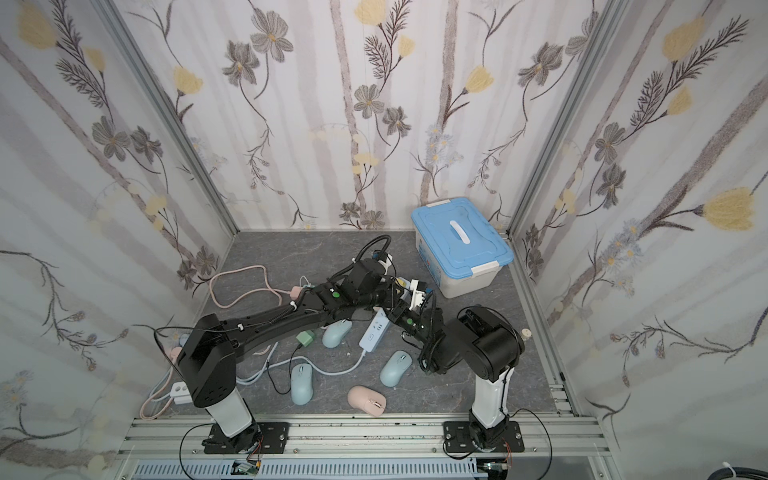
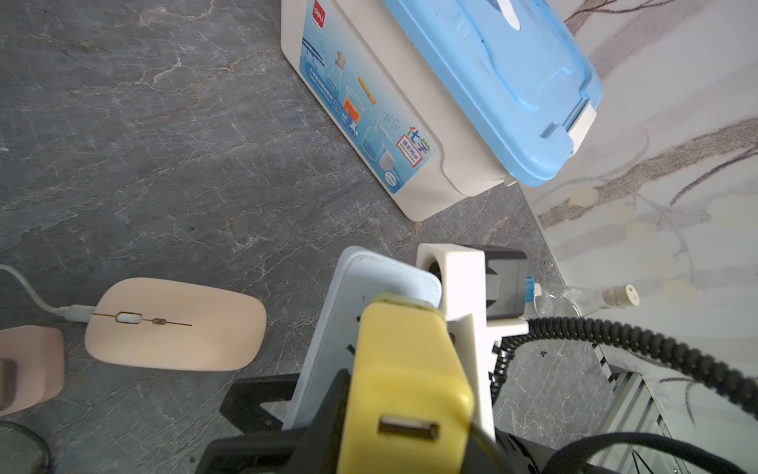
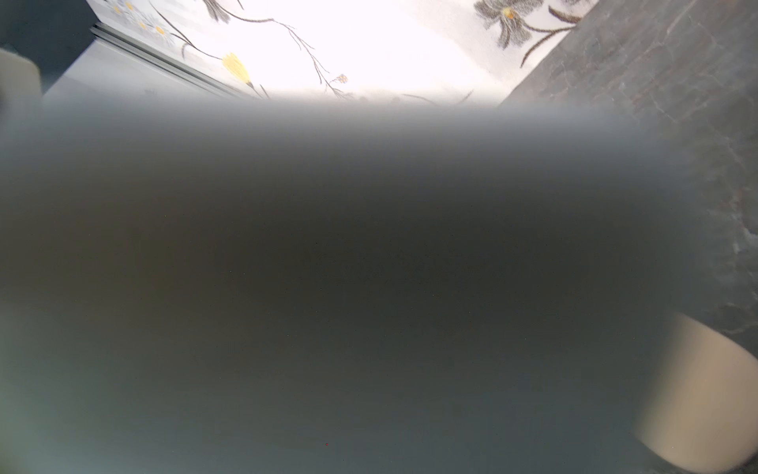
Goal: Unplug the wireless mouse
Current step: Remove the plug from the socket.
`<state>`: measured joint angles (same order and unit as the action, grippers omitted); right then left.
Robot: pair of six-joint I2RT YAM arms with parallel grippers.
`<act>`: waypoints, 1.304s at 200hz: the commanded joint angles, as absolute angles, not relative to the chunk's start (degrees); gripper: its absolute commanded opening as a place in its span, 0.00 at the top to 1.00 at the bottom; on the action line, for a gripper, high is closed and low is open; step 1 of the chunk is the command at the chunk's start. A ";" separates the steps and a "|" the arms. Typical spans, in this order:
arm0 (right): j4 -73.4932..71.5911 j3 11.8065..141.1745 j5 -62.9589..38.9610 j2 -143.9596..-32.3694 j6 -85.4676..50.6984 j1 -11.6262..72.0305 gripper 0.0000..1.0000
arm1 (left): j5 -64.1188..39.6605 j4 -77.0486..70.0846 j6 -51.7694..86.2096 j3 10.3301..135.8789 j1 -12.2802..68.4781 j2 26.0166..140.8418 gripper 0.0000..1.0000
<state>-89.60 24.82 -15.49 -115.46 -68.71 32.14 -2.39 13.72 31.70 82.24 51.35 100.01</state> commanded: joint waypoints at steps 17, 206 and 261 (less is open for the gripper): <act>-74.98 26.38 -8.07 -117.27 -73.15 31.90 1.00 | -5.24 18.37 30.50 87.16 51.24 99.29 1.00; -59.81 23.41 -10.11 -105.46 -67.06 29.83 0.01 | 7.58 29.26 23.39 100.16 51.81 112.70 1.00; -63.13 19.52 -12.38 -101.47 -62.55 28.42 0.05 | 8.86 30.05 22.43 101.05 51.92 113.90 1.00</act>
